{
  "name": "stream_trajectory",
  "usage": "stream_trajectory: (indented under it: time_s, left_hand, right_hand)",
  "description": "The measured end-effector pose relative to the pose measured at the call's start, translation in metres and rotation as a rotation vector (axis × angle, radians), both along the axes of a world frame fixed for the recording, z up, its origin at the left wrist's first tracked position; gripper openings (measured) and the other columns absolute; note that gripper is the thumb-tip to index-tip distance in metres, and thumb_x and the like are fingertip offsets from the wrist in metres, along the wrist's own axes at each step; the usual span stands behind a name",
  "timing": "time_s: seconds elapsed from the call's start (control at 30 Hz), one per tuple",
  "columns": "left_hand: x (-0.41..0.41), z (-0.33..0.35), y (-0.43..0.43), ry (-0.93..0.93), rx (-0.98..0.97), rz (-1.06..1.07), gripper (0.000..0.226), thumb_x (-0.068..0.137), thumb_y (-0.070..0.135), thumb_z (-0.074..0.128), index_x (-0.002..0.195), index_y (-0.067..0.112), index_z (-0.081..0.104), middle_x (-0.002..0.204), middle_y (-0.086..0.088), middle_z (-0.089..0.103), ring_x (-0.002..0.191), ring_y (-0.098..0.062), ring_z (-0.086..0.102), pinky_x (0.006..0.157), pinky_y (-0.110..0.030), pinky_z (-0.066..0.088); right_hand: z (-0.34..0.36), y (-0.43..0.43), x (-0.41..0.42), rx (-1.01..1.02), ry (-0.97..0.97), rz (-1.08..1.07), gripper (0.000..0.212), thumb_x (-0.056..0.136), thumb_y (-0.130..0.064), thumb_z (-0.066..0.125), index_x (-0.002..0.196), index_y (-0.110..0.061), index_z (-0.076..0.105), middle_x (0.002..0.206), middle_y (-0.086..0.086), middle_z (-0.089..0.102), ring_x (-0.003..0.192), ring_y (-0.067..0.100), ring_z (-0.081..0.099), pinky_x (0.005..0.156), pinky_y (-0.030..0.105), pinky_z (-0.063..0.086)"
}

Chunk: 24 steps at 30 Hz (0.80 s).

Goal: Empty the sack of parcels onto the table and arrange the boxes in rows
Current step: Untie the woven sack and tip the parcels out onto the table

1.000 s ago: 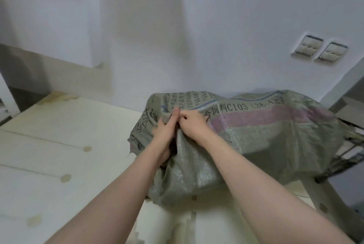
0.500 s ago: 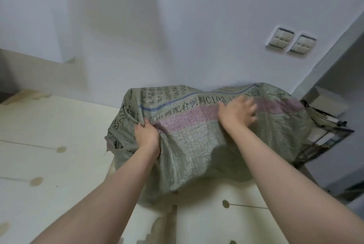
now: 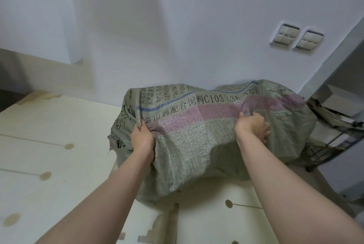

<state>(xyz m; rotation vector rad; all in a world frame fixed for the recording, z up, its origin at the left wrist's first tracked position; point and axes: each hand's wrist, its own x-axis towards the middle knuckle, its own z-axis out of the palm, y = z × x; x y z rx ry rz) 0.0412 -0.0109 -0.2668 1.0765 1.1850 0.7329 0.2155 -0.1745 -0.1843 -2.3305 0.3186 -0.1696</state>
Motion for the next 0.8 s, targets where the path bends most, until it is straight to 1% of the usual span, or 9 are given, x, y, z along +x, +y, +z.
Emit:
stream_trajectory:
  time_s: [0.1,0.23,0.33,0.47,0.53,0.6,0.67,0.73,0.8]
  left_hand:
    - [-0.007,-0.001,-0.005,-0.005,0.006,-0.004,0.05,0.106,0.035,0.032,0.15,0.01,0.034,0.153,-0.01,0.038,0.139,-0.031,0.037,0.11,-0.039,0.031]
    - [-0.017,-0.001,-0.014,-0.002,0.014,0.01,0.05,0.107,0.034,0.032,0.15,0.01,0.034,0.154,-0.01,0.038,0.14,-0.031,0.037,0.111,-0.038,0.03]
    - [-0.028,-0.002,-0.016,-0.014,0.023,0.006,0.049,0.107,0.032,0.032,0.15,0.01,0.033,0.154,-0.01,0.038,0.14,-0.031,0.036,0.111,-0.037,0.03]
    - [-0.049,-0.002,0.001,-0.063,0.006,-0.001,0.046,0.108,0.027,0.03,0.151,0.012,0.033,0.154,-0.008,0.037,0.141,-0.026,0.035,0.108,-0.03,0.029]
    - [-0.061,-0.001,0.018,-0.144,-0.063,0.018,0.046,0.108,0.028,0.03,0.149,0.011,0.036,0.149,-0.009,0.043,0.136,-0.024,0.041,0.101,-0.027,0.033]
    - [-0.07,-0.001,0.034,-0.212,-0.144,0.046,0.046,0.107,0.031,0.033,0.148,0.01,0.037,0.14,-0.004,0.049,0.125,-0.021,0.049,0.095,-0.026,0.038]
    - [-0.077,-0.004,0.046,-0.243,-0.198,0.05,0.048,0.107,0.032,0.032,0.148,0.009,0.037,0.14,-0.004,0.049,0.124,-0.021,0.05,0.093,-0.027,0.041]
    - [-0.08,-0.003,0.053,-0.272,-0.222,0.032,0.049,0.107,0.035,0.03,0.147,0.007,0.037,0.144,-0.006,0.046,0.128,-0.024,0.049,0.097,-0.031,0.043]
    - [-0.08,-0.005,0.061,-0.308,-0.248,0.028,0.05,0.107,0.036,0.03,0.145,0.006,0.039,0.139,-0.001,0.045,0.124,-0.02,0.049,0.098,-0.029,0.042]
  right_hand:
    - [0.0,-0.009,-0.001,0.021,-0.047,0.012,0.031,0.095,-0.029,0.061,0.126,-0.024,0.065,0.136,0.013,0.054,0.127,0.034,0.046,0.098,0.041,0.04]
    - [-0.002,-0.017,-0.009,0.131,-0.109,0.016,0.022,0.099,-0.023,0.053,0.113,-0.012,0.067,0.122,0.015,0.064,0.115,0.034,0.058,0.087,0.034,0.044]
    - [-0.001,-0.016,-0.027,0.263,-0.146,0.014,0.021,0.102,-0.02,0.048,0.108,-0.006,0.061,0.115,0.014,0.065,0.108,0.032,0.06,0.076,0.03,0.037]
    - [0.01,-0.005,-0.062,0.378,-0.203,0.036,0.014,0.103,-0.02,0.046,0.093,-0.013,0.052,0.095,0.011,0.06,0.09,0.026,0.058,0.069,0.026,0.031]
    - [0.019,0.009,-0.08,0.4,-0.212,0.052,0.014,0.103,-0.02,0.046,0.091,-0.013,0.05,0.091,0.006,0.057,0.083,0.022,0.052,0.065,0.024,0.029]
    - [0.03,0.023,-0.095,0.417,-0.234,0.068,0.015,0.103,-0.02,0.046,0.09,-0.013,0.049,0.089,0.004,0.056,0.082,0.022,0.051,0.064,0.024,0.029]
    - [0.043,0.037,-0.106,0.392,-0.286,0.105,0.015,0.103,-0.019,0.046,0.09,-0.012,0.049,0.092,0.005,0.058,0.088,0.022,0.055,0.065,0.024,0.028]
    - [0.056,0.051,-0.115,0.378,-0.349,0.157,0.015,0.102,-0.017,0.047,0.089,-0.012,0.049,0.113,0.006,0.066,0.097,0.02,0.057,0.068,0.022,0.028]
    - [0.07,0.067,-0.122,0.356,-0.408,0.192,0.015,0.102,-0.017,0.048,0.09,-0.01,0.052,0.13,0.003,0.063,0.105,0.021,0.059,0.073,0.022,0.031]
